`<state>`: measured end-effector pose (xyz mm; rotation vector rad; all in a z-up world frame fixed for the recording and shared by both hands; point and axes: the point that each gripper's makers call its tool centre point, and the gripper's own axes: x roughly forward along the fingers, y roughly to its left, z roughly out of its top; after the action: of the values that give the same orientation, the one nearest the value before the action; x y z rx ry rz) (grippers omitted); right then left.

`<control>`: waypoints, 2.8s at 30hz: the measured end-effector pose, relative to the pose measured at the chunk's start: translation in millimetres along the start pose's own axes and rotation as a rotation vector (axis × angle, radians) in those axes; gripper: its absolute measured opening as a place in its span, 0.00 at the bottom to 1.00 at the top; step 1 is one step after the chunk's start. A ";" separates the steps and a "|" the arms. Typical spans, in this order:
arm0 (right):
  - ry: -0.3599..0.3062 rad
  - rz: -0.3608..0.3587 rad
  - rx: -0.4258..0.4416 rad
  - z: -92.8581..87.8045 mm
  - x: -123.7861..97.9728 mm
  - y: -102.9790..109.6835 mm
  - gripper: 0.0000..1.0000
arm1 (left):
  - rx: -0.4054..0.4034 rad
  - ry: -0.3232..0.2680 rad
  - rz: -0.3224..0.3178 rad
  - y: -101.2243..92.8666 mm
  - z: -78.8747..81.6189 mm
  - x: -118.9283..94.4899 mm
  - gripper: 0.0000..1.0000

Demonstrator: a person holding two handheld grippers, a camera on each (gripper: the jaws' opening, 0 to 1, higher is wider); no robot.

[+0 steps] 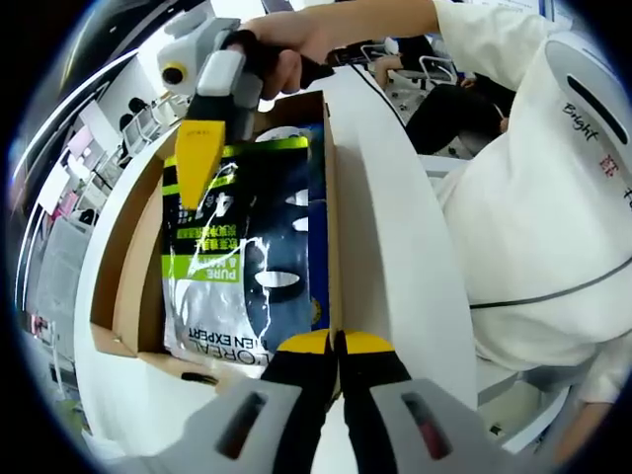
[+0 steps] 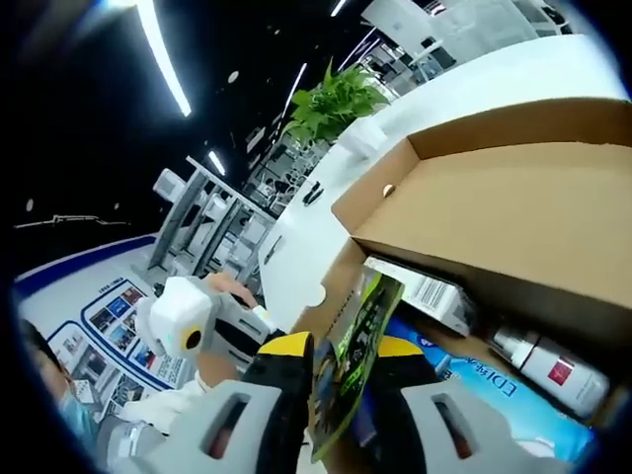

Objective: Operate the shoe box by opening the lid, removing the specified soft item, and placing it in the target area until the item is outside and the box remains undamaged.

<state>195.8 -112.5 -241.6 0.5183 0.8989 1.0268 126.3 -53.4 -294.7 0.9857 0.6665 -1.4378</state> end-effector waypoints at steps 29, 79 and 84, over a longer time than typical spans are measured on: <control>0.004 -0.045 0.039 -8.1 11.0 -11.3 0.12 | -0.003 -0.001 0.007 -0.3 -0.6 0.4 0.02; -0.067 0.077 0.078 15.2 -37.5 23.6 0.00 | -0.014 -0.003 0.012 0.3 0.9 1.7 0.02; -0.065 0.091 0.070 16.4 -44.5 28.1 0.00 | -0.014 -0.003 0.011 0.3 1.0 1.7 0.02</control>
<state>185.4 -139.2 -194.5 0.6524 0.8624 1.0575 126.5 -55.2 -295.6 0.9748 0.6670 -1.4230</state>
